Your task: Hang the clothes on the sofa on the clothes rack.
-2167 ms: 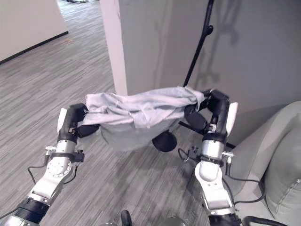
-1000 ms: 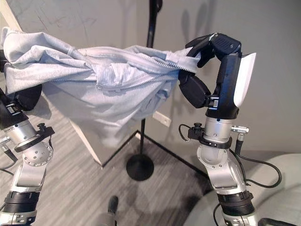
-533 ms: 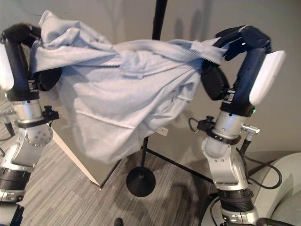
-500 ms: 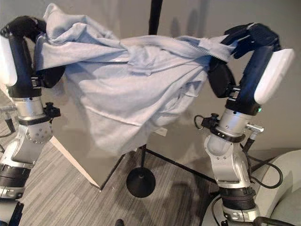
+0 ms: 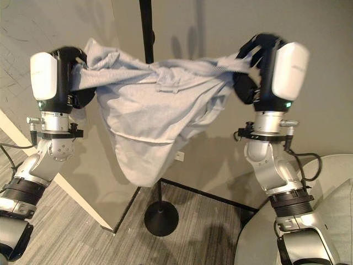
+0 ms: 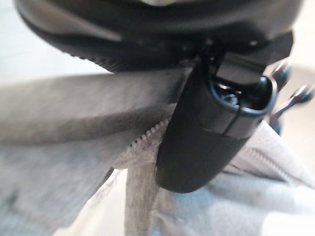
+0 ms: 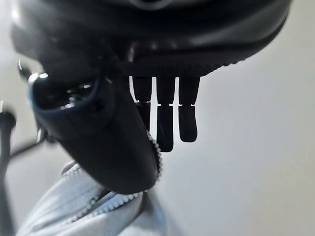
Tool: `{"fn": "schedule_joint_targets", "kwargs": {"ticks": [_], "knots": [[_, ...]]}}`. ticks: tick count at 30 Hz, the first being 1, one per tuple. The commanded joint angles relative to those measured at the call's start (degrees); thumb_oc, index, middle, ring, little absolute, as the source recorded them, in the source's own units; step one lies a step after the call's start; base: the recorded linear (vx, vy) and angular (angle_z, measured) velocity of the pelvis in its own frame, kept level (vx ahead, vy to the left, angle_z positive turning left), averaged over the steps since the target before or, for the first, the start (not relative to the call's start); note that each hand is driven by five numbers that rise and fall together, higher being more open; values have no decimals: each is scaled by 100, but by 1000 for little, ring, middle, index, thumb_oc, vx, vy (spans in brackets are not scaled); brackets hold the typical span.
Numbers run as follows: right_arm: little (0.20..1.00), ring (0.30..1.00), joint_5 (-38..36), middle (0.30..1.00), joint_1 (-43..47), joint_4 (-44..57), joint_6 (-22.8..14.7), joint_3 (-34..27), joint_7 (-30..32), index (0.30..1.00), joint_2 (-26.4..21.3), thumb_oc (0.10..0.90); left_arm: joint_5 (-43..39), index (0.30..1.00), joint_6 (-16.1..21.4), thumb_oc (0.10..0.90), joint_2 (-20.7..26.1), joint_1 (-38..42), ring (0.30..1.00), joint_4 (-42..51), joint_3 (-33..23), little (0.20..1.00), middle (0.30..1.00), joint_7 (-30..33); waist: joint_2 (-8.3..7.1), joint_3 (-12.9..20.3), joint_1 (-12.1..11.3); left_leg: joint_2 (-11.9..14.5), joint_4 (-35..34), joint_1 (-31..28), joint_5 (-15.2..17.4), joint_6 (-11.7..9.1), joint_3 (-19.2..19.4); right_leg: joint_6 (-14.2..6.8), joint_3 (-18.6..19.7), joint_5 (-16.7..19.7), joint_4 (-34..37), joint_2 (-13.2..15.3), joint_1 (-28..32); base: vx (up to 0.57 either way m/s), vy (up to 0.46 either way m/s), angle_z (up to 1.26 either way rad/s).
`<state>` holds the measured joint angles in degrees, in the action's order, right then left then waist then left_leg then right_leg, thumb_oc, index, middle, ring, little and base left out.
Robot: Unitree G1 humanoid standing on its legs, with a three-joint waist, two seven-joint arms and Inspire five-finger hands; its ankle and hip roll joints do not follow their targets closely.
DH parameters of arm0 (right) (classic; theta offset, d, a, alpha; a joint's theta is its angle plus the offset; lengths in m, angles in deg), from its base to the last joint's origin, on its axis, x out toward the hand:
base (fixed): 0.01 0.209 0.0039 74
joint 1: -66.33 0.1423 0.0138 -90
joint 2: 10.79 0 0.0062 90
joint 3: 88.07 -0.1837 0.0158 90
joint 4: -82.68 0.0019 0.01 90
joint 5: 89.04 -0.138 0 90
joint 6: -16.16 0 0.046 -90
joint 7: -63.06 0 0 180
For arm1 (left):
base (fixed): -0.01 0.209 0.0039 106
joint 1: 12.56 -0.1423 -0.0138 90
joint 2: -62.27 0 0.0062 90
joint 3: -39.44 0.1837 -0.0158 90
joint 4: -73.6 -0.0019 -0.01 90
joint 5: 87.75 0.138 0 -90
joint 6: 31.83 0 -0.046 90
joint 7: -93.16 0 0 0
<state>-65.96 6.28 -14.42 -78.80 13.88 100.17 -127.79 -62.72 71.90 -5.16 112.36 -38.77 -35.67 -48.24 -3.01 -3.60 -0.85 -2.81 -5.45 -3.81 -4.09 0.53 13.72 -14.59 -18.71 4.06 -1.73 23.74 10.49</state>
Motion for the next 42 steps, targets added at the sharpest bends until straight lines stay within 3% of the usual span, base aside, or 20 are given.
{"fn": "schedule_joint_targets", "kwargs": {"ticks": [1,7,14,15,16,17,19,21,22,23,29,42], "knots": [[300,300,-349,300,273,-570,142,-473,-218,300,-205,400,-672,300,-477,400,211,69,300,-702,-813,300,300,57,-111,535,-312,176,45,-238,591,-28,-384,-24,68,1058,-420,188,-256,-4,-5,3],[300,300,-816,300,-95,-1252,56,-23,-588,300,401,400,-1457,300,-333,400,-423,-457,300,-1738,-623,300,300,-268,-189,506,-358,194,45,-173,565,-45,-404,-41,-45,1146,-295,167,-231,-15,-13,7],[300,300,-1303,300,-736,-1548,-34,237,-701,300,1515,400,-2896,300,116,400,-1582,-1168,300,-1062,-678,300,300,-439,-250,434,-396,196,45,-148,596,-27,-439,-37,-111,1153,-246,168,-219,1,-5,4],[300,300,-1303,300,-741,-1546,-34,240,-700,300,1518,400,-2900,300,114,400,-1578,-1179,300,-1053,-680,300,300,-442,-262,457,-388,180,45,-117,571,-18,-439,-39,-112,1179,-229,180,-240,0,0,0],[300,300,-1382,300,-791,-1538,-51,277,-715,300,1655,400,-3126,446,180,497,-1722,-1235,446,-944,-691,446,446,-458,-266,437,-390,175,45,-107,568,-13,-444,-35,-108,1181,-222,180,-248,0,0,0],[300,300,-1558,300,-954,-1429,-106,393,-818,300,1919,400,-3735,540,339,560,-2014,-1414,540,-681,-683,540,540,-637,-256,386,-384,184,45,-129,586,-9,-449,-25,-98,1155,-240,168,-246,0,0,0],[300,300,-1702,300,-1110,-1316,-144,495,-917,300,2107,400,-4206,900,466,800,-2173,-1584,900,-425,-693,900,900,-777,-270,389,-370,163,45,-91,563,8,-448,-18,-92,1171,-220,176,-285,0,0,0],[316,316,-1911,316,-1285,-1107,-200,586,-1065,316,2274,411,-4618,900,521,800,-2308,-1706,900,-157,-677,900,900,-931,-271,370,-356,160,45,-85,565,14,-439,-13,-81,1168,-212,179,-292,0,0,0],[479,479,-1976,479,-1345,-1003,-213,600,-1115,479,2302,519,-4741,900,532,800,-2332,-1766,900,-20,-689,900,900,-1008,-274,365,-353,158,45,-85,564,17,-440,-13,-76,1171,-211,177,-294,0,0,0],[900,900,-2013,900,-1424,-911,-230,635,-1181,900,2324,800,-4936,900,574,800,-2346,-1829,900,106,-702,900,900,-1099,-272,369,-345,158,45,-83,562,19,-438,-13,-69,1172,-208,175,-303,0,0,0],[900,900,-1987,900,-1684,-180,-292,441,-1331,900,2203,800,-5453,900,616,800,-2302,-2094,900,823,-942,900,900,-1347,-256,366,-347,161,45,-91,575,24,-422,-22,-73,1182,-151,192,-297,0,0,0],[900,900,-1646,900,-2146,874,-427,-673,-1085,900,1942,800,-5302,900,563,800,-2055,-2730,900,1405,-1472,900,900,-1509,-244,409,-354,117,45,-149,633,47,-454,-41,-108,1225,-79,239,-222,0,0,0]]}}
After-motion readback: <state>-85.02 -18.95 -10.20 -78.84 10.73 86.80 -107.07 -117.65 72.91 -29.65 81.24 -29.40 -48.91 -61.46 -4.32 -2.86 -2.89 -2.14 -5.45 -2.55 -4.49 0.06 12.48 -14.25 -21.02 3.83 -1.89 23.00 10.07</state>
